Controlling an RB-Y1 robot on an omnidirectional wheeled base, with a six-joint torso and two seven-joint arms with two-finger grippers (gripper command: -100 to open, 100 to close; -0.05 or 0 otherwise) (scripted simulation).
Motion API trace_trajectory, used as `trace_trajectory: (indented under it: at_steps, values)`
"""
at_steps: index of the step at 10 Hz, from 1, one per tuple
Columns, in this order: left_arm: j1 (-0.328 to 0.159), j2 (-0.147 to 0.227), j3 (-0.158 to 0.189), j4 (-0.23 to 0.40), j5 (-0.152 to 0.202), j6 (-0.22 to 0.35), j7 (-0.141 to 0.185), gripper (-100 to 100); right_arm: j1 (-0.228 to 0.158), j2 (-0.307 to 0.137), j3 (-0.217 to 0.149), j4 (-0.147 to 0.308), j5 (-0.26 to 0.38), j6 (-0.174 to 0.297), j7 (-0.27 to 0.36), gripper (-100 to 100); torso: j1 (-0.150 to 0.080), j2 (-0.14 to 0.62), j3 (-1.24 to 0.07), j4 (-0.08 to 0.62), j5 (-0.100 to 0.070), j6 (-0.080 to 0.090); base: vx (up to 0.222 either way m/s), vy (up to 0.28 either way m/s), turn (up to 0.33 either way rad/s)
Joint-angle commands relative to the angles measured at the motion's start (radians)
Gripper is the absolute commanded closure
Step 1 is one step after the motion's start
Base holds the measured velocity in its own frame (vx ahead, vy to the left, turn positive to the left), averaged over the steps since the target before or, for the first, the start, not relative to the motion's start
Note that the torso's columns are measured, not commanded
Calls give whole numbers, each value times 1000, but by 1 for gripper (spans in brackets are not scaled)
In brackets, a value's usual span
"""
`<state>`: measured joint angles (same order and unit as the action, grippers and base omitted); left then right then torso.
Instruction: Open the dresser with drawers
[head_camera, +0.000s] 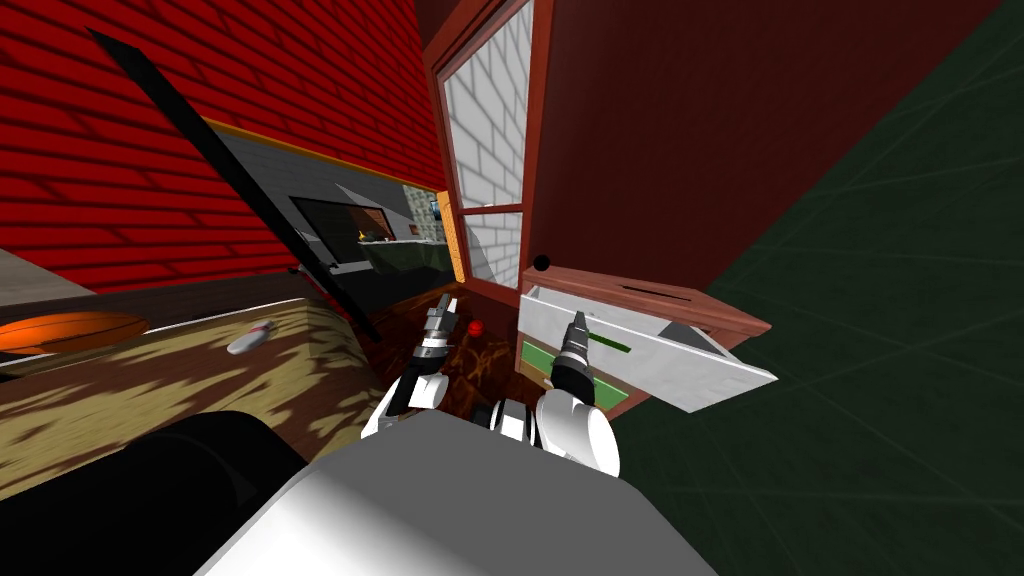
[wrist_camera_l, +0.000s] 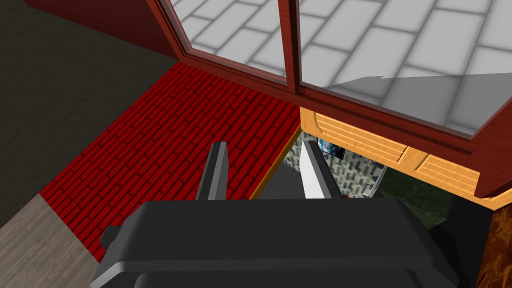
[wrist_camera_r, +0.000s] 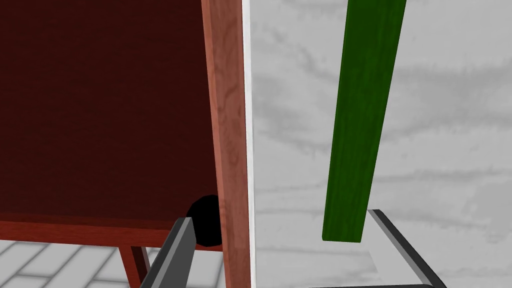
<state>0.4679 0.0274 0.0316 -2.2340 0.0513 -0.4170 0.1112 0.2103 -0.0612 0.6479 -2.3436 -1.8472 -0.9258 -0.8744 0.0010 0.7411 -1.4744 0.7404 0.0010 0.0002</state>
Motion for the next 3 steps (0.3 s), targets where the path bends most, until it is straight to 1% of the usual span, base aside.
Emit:
trace_trajectory:
  at_steps: [1,3]
  values:
    - [0,0,0,0,0,0,0,0,1,0,0,1,0,-1,0,0,0,-1,-1,-1,0,0,0,0,0]
    - [0,0,0,0,0,0,0,0,2,0,0,2,-1,-1,0,0,-1,-2,-1,-1,-1,0,0,0,0]
